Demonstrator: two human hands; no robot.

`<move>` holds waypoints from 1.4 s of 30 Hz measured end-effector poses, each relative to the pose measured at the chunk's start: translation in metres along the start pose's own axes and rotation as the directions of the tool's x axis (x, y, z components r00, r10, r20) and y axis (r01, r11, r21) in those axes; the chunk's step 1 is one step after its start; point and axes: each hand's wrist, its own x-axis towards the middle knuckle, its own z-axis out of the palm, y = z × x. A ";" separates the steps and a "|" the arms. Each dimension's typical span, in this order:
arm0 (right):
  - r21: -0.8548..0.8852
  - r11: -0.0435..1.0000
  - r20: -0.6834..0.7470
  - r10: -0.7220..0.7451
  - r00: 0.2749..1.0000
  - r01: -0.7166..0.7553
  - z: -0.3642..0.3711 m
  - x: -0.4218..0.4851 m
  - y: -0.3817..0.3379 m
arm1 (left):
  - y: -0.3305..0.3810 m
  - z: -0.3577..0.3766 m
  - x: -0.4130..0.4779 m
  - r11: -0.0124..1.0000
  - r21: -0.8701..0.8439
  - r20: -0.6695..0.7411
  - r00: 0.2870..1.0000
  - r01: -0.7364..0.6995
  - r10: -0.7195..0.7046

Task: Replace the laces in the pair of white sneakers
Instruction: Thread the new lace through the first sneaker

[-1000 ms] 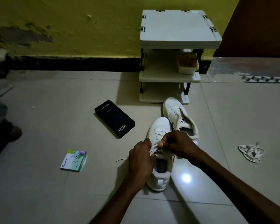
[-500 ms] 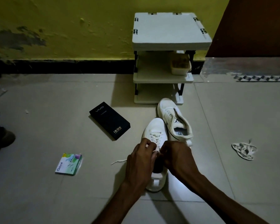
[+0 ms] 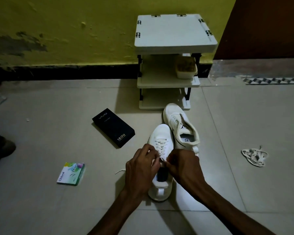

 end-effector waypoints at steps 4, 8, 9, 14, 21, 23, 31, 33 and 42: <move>-0.020 1.000 0.006 0.022 1.000 -0.022 0.001 -0.001 -0.002 | 0.002 0.003 -0.003 1.000 -0.001 -0.036 0.999 0.004 -0.004; -0.015 1.000 -0.003 0.016 1.000 -0.016 0.004 0.002 0.001 | 0.005 0.006 -0.001 0.999 0.002 0.009 0.999 0.052 -0.052; -0.018 1.000 -0.008 0.008 1.000 -0.008 0.005 0.002 0.001 | 0.005 0.007 -0.001 0.998 0.013 0.034 0.997 0.067 -0.068; -0.025 0.999 -0.050 -0.049 0.998 0.048 0.009 0.000 0.004 | 0.010 0.004 0.002 0.994 0.066 0.154 0.984 0.082 -0.091; 0.019 0.998 -0.058 -0.059 0.997 0.060 0.007 0.000 0.004 | 0.014 -0.001 0.006 0.991 0.118 0.180 0.980 0.065 -0.086; -0.002 0.999 -0.057 -0.050 0.997 0.050 0.007 0.000 0.004 | 0.014 -0.001 0.006 0.991 0.125 0.177 0.982 0.041 -0.063; 0.039 0.999 -0.060 0.030 0.998 -0.027 0.012 0.001 0.002 | 0.020 -0.003 0.015 0.971 0.218 0.341 0.925 0.095 -0.167; 0.044 0.999 -0.062 0.032 0.998 -0.029 0.013 0.000 0.002 | 0.018 -0.003 0.017 0.973 0.181 0.385 0.899 0.146 -0.207; 0.015 0.999 0.064 0.032 0.997 -0.034 0.001 0.007 0.005 | 0.026 0.000 0.013 0.935 0.218 0.356 0.869 0.280 -0.344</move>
